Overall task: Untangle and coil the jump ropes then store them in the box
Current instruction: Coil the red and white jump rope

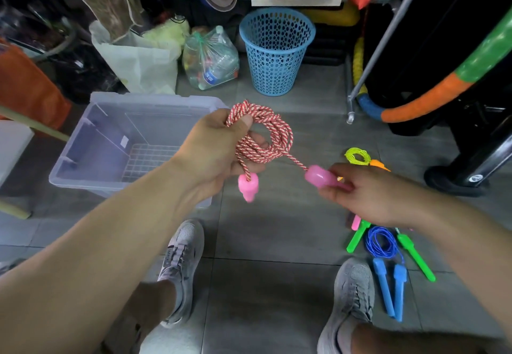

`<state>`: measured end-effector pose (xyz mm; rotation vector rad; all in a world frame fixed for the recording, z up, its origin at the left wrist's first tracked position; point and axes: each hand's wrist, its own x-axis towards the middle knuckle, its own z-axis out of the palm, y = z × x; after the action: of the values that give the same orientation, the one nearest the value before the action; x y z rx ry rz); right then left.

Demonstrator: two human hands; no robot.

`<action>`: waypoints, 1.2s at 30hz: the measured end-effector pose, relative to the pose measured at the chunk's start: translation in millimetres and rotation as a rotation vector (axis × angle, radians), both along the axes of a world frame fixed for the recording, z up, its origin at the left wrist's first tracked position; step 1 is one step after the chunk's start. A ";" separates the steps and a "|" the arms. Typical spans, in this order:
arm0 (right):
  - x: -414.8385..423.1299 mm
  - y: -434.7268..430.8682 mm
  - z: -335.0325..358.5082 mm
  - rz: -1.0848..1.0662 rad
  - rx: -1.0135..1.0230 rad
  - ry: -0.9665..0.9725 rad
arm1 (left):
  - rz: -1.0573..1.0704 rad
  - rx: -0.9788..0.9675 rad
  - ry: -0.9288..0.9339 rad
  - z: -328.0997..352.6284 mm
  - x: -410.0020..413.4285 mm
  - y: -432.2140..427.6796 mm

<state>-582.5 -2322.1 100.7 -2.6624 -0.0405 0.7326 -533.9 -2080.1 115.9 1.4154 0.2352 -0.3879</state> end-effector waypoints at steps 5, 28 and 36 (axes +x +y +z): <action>-3.0 5.4 -11.8 -0.167 0.391 0.071 | -0.212 -0.108 0.092 -0.1 -8.4 -2.2; 6.0 22.7 -10.1 -0.609 0.735 -0.381 | -0.607 0.918 -0.289 -20.5 -19.9 -0.5; 7.8 19.5 -12.6 -0.494 0.516 -0.375 | -0.364 0.467 -0.058 -23.8 -15.8 -1.8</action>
<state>-574.7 -2302.6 88.1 -2.1416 0.2801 0.0442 -549.7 -2081.9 92.1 1.9354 0.0152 -0.6163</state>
